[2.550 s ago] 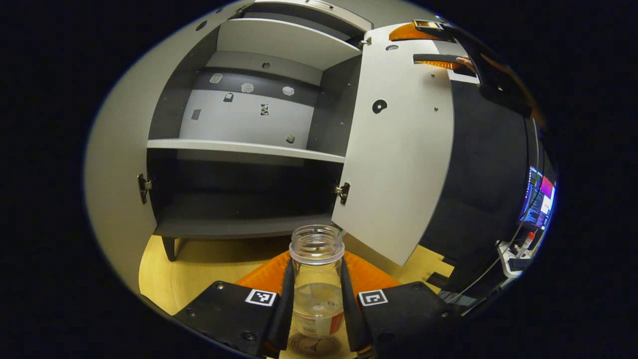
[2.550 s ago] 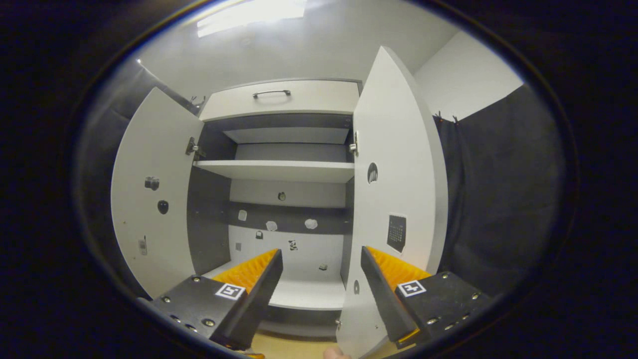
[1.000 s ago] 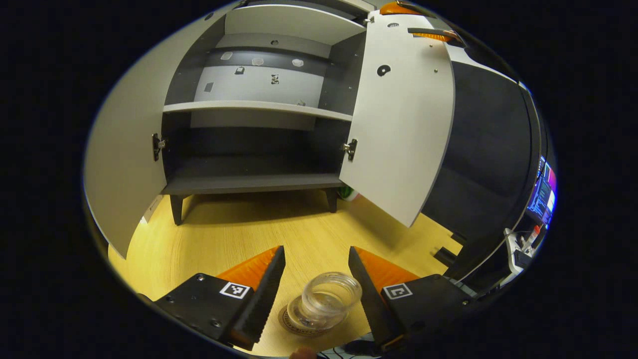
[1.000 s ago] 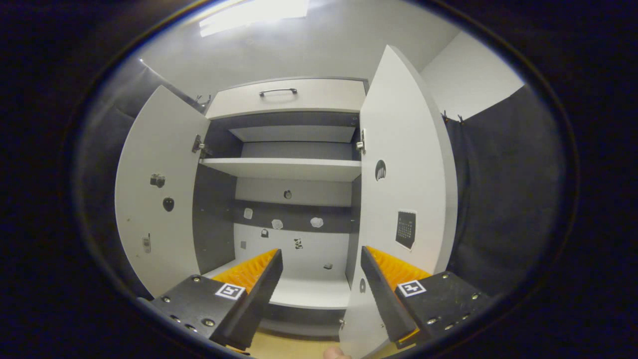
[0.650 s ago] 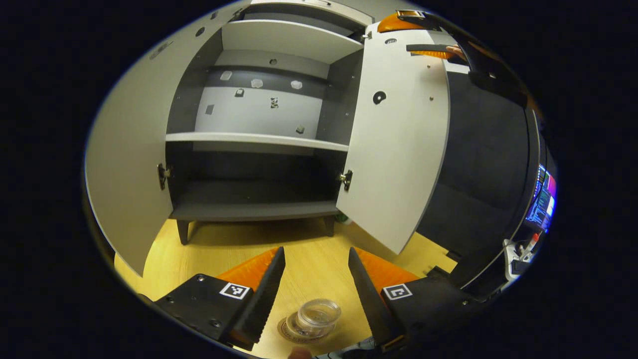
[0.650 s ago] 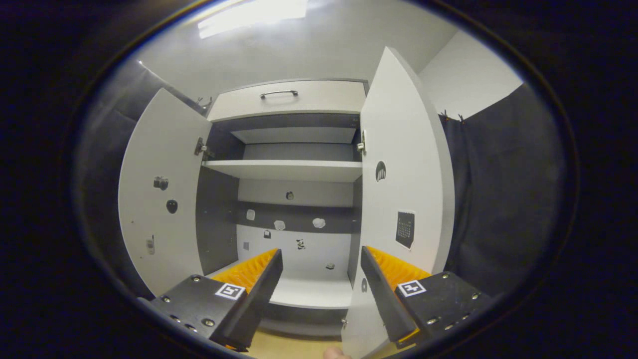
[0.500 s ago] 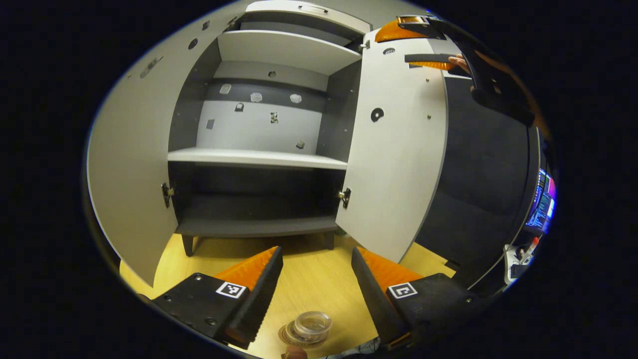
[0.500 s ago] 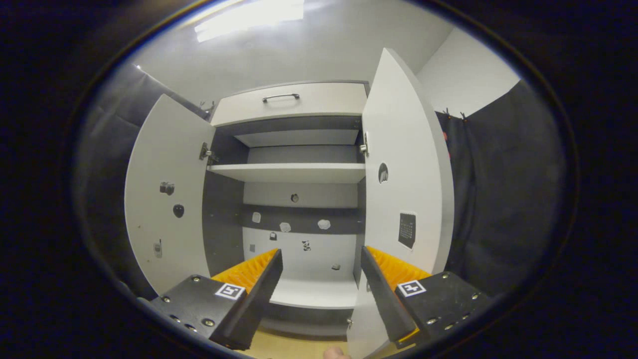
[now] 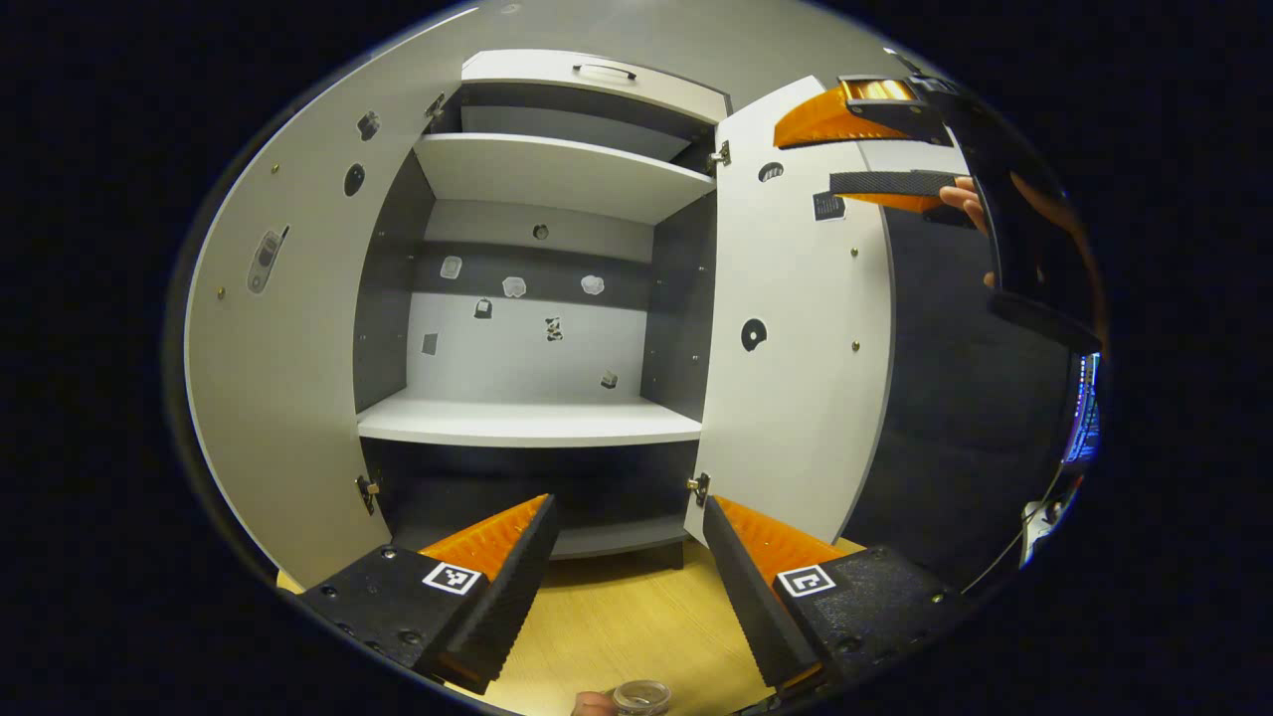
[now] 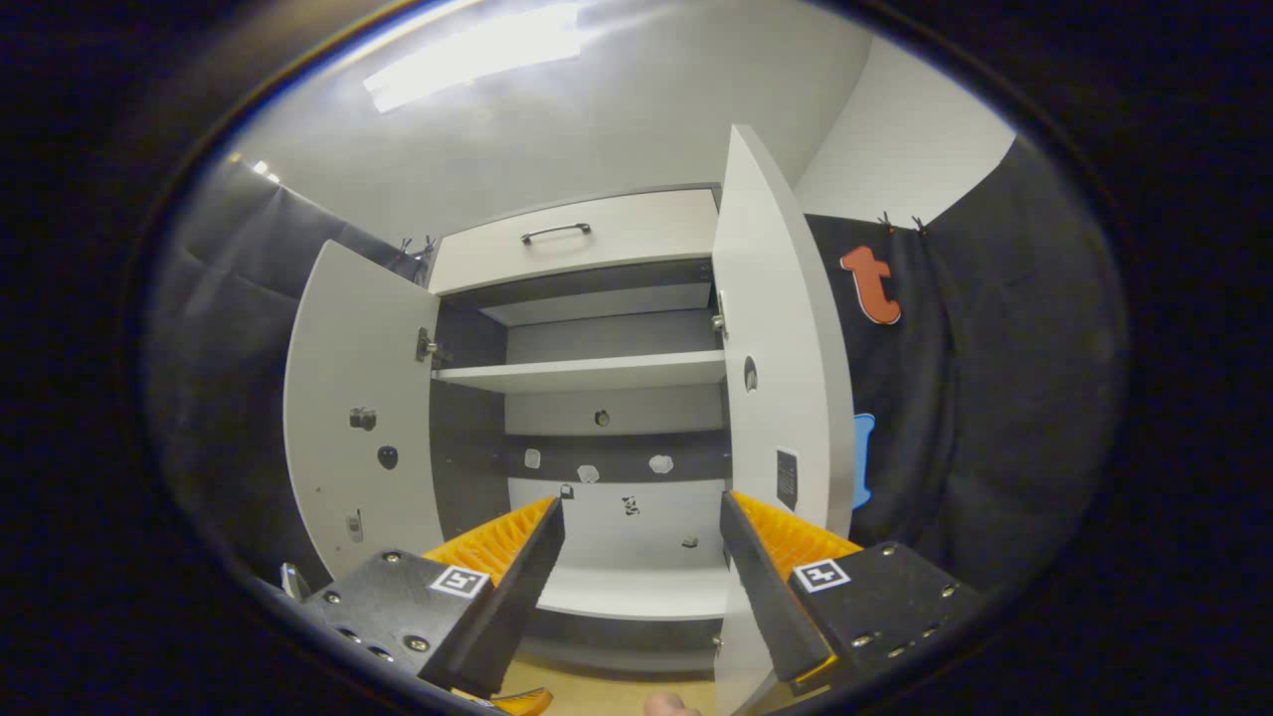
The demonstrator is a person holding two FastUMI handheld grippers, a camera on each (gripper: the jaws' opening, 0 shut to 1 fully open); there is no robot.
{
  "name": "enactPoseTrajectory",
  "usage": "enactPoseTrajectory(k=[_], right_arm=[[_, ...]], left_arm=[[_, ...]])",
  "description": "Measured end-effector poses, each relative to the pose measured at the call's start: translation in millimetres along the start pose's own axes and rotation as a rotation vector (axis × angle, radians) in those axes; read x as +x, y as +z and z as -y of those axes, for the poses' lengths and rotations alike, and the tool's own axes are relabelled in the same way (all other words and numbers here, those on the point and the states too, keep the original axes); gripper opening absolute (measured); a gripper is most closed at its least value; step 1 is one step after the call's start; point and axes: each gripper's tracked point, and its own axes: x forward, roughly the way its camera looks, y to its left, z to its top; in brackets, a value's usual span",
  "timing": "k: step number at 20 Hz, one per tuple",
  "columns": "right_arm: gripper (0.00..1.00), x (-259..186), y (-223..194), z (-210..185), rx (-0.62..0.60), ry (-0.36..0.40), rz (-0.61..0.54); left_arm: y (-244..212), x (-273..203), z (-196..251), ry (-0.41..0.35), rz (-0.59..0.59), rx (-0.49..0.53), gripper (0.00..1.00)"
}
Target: Grasp the bottle in the cabinet with the left hand and place it on the coaster, then close the right door with the right hand and the left door with the left hand.
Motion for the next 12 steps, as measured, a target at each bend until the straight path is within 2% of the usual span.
enactPoseTrajectory(k=[8,12], right_arm=[[0.95,-29,18,52,-0.059,-0.121,0.035],[0.95,-39,23,88,-0.118,-0.204,0.052]], left_arm=[[37,15,12,-0.046,0.066,-0.04,0.93],[45,22,17,-0.057,0.086,-0.017,0.93]])
